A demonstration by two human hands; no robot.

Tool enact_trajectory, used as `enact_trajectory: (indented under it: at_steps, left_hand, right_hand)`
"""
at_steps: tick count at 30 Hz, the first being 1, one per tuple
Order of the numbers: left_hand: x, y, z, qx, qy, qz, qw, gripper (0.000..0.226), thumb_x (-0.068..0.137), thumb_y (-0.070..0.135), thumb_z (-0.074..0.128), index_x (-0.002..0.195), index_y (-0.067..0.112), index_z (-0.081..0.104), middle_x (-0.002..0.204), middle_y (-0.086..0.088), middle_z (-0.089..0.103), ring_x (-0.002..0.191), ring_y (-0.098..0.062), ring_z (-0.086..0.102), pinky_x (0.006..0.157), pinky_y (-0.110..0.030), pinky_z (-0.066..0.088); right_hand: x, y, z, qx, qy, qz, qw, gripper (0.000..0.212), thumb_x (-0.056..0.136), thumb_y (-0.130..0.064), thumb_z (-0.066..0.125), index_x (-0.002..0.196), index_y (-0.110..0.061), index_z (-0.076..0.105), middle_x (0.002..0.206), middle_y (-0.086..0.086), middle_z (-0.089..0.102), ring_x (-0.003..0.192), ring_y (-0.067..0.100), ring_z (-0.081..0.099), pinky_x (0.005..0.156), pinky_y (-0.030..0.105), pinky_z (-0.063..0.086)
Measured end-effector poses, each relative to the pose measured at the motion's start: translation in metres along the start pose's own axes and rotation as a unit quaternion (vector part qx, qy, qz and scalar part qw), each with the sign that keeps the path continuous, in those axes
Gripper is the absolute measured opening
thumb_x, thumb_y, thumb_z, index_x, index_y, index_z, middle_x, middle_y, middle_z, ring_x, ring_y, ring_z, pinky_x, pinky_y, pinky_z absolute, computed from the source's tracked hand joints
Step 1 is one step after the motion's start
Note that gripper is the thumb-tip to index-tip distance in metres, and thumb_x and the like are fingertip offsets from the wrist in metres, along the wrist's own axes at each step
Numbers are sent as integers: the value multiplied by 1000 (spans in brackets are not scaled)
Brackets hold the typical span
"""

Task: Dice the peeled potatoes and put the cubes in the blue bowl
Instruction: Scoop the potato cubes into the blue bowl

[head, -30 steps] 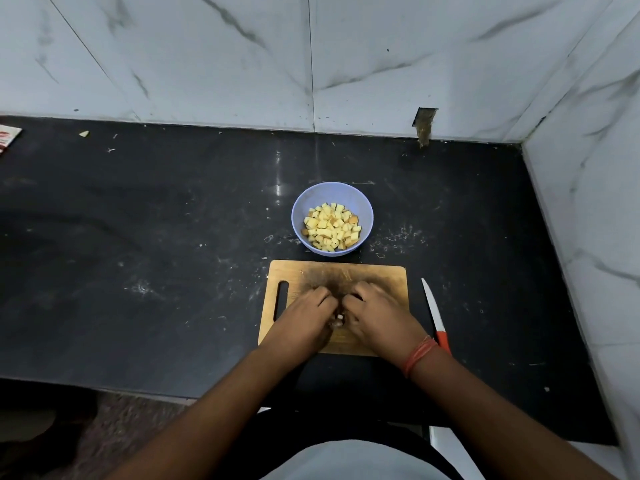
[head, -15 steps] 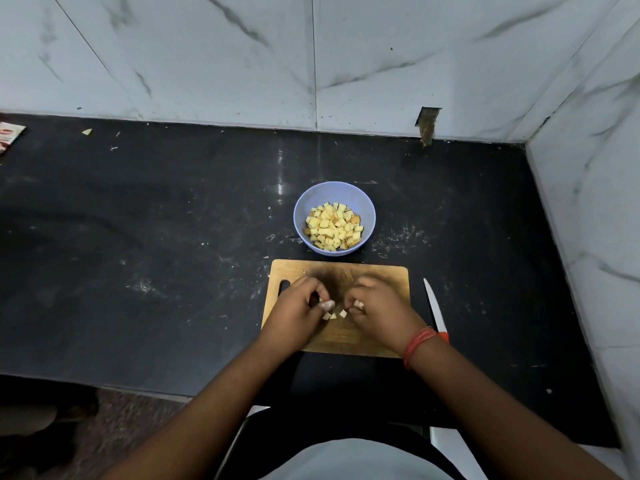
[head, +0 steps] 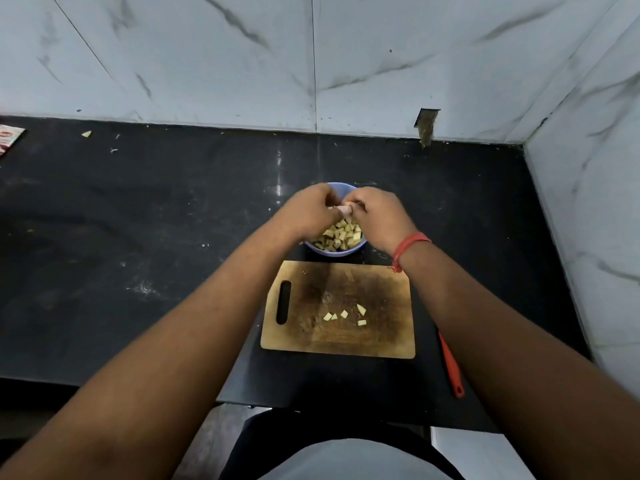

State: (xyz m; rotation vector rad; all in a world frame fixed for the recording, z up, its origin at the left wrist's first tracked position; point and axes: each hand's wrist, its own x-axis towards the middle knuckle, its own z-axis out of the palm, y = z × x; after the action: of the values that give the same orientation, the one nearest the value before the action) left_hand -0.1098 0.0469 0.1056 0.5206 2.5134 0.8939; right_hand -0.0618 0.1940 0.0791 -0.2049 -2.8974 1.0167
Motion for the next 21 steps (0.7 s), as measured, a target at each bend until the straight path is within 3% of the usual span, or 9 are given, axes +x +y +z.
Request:
enact_trajectory:
  at_steps: [5,8,12,14,16,21]
  left_hand:
    - [-41,-30,14,-83,77,58,992,13,96,28,67,107,21,67,105,11,69,98,-9,65,87,-29,50]
    - [-83,-62,39,-96,28,104,990,11,94,24,70,104,21,67,104,13,67,97,-4,62,85,-27,49]
    - [-110,-98,78,49,-52,146,987,29,90,35,72,114,22,63,110,8,56,103,-10,53,89,-31,46]
    - [-111,-102,93,117,-55,171,977,34,88,39,72,115,20,63,108,4,54,101,-17,54,87,-37,48]
    - [-110,-101,103,168,-44,186,967,32,87,38,72,109,16,63,103,0,52,95,-23,55,81,-40,49]
    - [-109,-96,108,183,-28,199,962,16,85,18,72,98,10,65,96,-7,53,87,-28,57,69,-34,43]
  right_hand:
    - [-46,15,0,49,101,-56,992,18,93,-9,54,98,-12,71,95,-1,63,89,9,57,77,21,43]
    - [-93,30,12,-17,-24,-120,992,17,96,-21,54,106,-20,67,103,-6,59,97,10,54,85,27,45]
    - [-129,53,40,-123,-186,-210,952,38,88,-29,67,125,-29,59,121,-8,55,110,17,49,94,32,46]
    - [-134,55,48,-153,-198,-227,941,39,86,-26,68,124,-29,60,124,-8,53,110,19,47,88,31,49]
    - [-135,56,53,-163,-163,-246,941,30,87,-21,66,116,-25,64,118,-6,56,104,19,50,82,30,51]
    - [-135,61,62,-165,-123,-260,943,11,88,-14,58,95,-20,64,102,-4,58,88,17,50,73,32,51]
